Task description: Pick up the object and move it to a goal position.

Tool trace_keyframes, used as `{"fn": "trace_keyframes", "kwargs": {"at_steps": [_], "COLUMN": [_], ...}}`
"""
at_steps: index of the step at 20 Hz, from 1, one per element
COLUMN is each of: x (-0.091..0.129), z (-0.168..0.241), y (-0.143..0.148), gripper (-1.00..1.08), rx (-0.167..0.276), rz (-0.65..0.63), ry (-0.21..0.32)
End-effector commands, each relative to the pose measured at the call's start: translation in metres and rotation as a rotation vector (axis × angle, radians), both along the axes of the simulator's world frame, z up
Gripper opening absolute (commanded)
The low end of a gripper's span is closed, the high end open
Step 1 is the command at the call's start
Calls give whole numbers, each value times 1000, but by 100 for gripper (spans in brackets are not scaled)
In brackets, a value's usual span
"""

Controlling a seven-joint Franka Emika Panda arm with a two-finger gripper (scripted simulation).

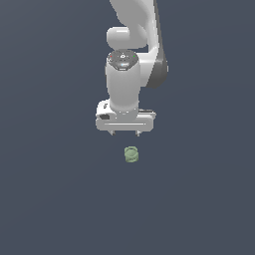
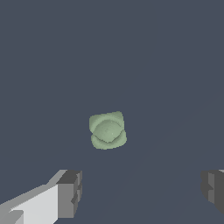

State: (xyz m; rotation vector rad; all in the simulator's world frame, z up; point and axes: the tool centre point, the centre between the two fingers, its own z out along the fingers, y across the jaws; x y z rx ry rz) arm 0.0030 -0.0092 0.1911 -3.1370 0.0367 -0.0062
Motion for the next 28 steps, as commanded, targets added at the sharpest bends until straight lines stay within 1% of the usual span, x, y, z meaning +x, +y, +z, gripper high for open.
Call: {"fn": "trace_keyframes", "kwargs": {"at_steps": [1, 4, 9, 15, 20, 28], "x": [0, 2, 11, 12, 14, 15], "z": [0, 1, 10, 7, -13, -73], "y": [0, -1, -3, -3, 3, 19], "gripper": [100, 100, 100, 100, 100, 100], "rx": [0, 3, 15, 14, 8, -3], "rz": [0, 0, -6, -2, 28, 116], "ry": [0, -7, -35, -34, -27, -6]}}
